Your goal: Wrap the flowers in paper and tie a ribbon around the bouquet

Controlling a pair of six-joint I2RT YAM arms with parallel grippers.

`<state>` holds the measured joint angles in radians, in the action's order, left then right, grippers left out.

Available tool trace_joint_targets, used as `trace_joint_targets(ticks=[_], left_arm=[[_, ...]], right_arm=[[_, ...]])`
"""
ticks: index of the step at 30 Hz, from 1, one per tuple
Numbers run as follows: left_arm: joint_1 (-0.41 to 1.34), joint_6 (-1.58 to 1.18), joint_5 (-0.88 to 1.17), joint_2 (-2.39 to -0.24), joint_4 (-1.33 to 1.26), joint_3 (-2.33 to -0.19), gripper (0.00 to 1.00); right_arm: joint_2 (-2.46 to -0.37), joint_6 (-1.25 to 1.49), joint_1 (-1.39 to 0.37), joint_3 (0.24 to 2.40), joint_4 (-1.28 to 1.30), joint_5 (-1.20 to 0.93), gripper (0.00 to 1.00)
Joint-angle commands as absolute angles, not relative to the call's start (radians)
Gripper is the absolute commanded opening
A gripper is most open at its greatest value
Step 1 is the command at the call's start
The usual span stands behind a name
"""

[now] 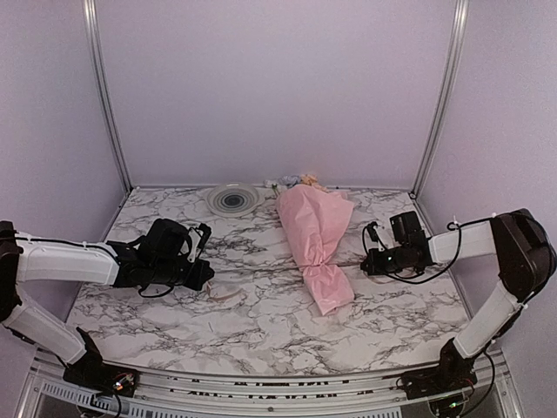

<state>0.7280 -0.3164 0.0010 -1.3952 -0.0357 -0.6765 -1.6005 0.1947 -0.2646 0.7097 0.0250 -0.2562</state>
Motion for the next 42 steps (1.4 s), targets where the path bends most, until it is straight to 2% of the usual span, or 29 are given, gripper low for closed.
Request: trace_joint_targets(ticks=[1, 6, 8, 12, 22, 31, 32, 35, 37, 42], left_arm=[[0.687, -0.345, -0.114, -1.376, 0.064, -0.658, 0.00], [0.687, -0.340, -0.138, -1.377, 0.074, -0.654, 0.00], [0.687, -0.336, -0.122, -1.384, 0.070, -0.662, 0.00], [0.690, -0.304, -0.072, -1.399, 0.064, -0.726, 0.00], [0.829, -0.157, -0.058, -1.361, 0.019, -0.971, 0.00], [0.944, -0.095, -0.012, -1.350, -0.008, -0.999, 0.00], [0.952, -0.091, -0.011, -1.350, -0.010, -0.998, 0.00], [0.958, -0.089, -0.007, -1.358, -0.011, -0.997, 0.00], [0.959, -0.088, -0.011, -1.366, -0.015, -0.993, 0.00], [0.959, -0.081, -0.022, -1.368, -0.040, -0.986, 0.00]], right_arm=[[-1.600, 0.221, -0.188, 0.716, 0.089, -0.067, 0.00], [-1.599, 0.211, -0.188, 0.720, 0.098, -0.067, 0.00], [-1.595, 0.201, -0.196, 0.721, 0.091, -0.130, 0.00], [-1.564, 0.186, -0.297, 0.756, 0.129, -0.171, 0.00], [-1.535, 0.262, -0.508, 0.825, 0.349, -0.246, 0.00], [-1.492, 0.302, -0.560, 0.781, 0.401, -0.326, 0.00], [-1.488, 0.302, -0.560, 0.782, 0.403, -0.331, 0.05], [-1.493, 0.303, -0.559, 0.795, 0.432, -0.304, 0.32], [-1.500, 0.317, -0.555, 0.817, 0.482, -0.233, 0.46], [-1.424, 0.297, -0.552, 0.896, 0.584, -0.081, 0.60]])
